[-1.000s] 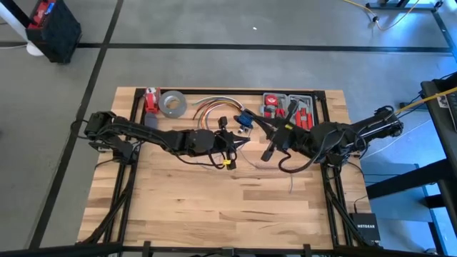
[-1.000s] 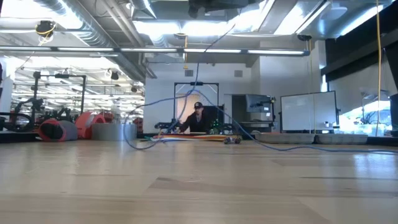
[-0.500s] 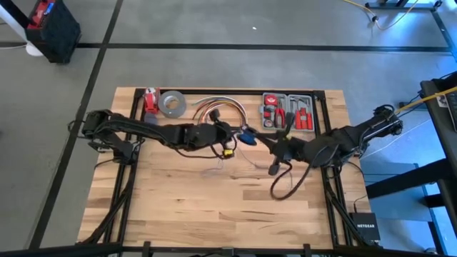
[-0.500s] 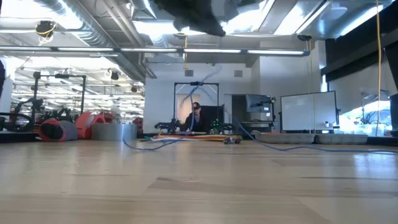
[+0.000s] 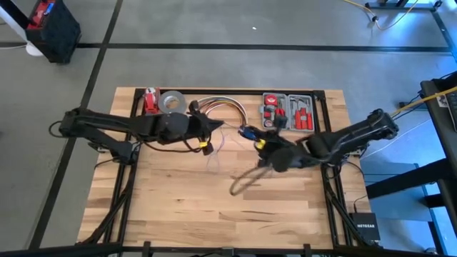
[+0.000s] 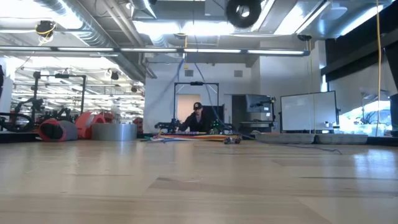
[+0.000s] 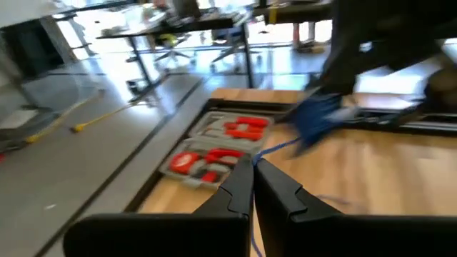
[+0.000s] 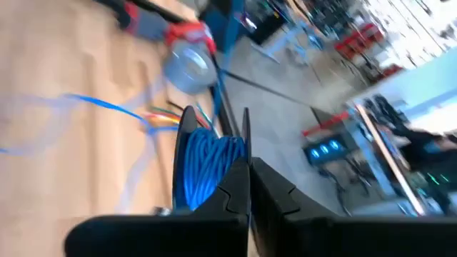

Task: Coil cords
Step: Coil the blue wire on the black spool

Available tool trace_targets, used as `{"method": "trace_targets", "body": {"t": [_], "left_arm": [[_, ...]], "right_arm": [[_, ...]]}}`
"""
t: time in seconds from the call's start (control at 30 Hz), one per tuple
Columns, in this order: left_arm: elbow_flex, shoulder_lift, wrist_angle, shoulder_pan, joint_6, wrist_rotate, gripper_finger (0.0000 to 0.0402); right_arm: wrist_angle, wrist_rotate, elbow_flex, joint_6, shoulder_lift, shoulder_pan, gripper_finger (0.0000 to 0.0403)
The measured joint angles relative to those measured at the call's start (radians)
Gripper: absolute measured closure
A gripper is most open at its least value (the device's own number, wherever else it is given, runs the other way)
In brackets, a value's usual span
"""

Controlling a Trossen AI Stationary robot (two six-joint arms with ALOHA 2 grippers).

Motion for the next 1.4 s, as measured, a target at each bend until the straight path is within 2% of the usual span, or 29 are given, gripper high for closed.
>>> {"method": "trace_targets", "body": {"t": [0.33, 0.7, 0.93, 1.2, 1.4], "left_arm": [[0.002, 0.124, 0.193, -0.049, -0.014, 0.033, 0.0401], [0.003, 0.324, 0.381, -0.04, 0.012, 0.031, 0.0401], [0.005, 0.338, 0.416, -0.037, 0.041, 0.045, 0.0401], [0.011, 0.343, 0.432, -0.033, 0.094, 0.055, 0.0401], [0.013, 0.348, 0.434, -0.023, 0.109, 0.063, 0.0401]], "right_arm": [[0.191, -0.046, -0.046, -0.036, 0.055, -0.113, 0.0402], [0.353, -0.139, -0.047, -0.092, 0.052, -0.117, 0.0402], [0.35, -0.124, -0.048, -0.118, 0.013, -0.103, 0.0402], [0.449, -0.328, -0.052, -0.126, -0.121, -0.104, 0.0402], [0.461, -0.397, -0.053, -0.111, -0.197, -0.104, 0.0402]]}}
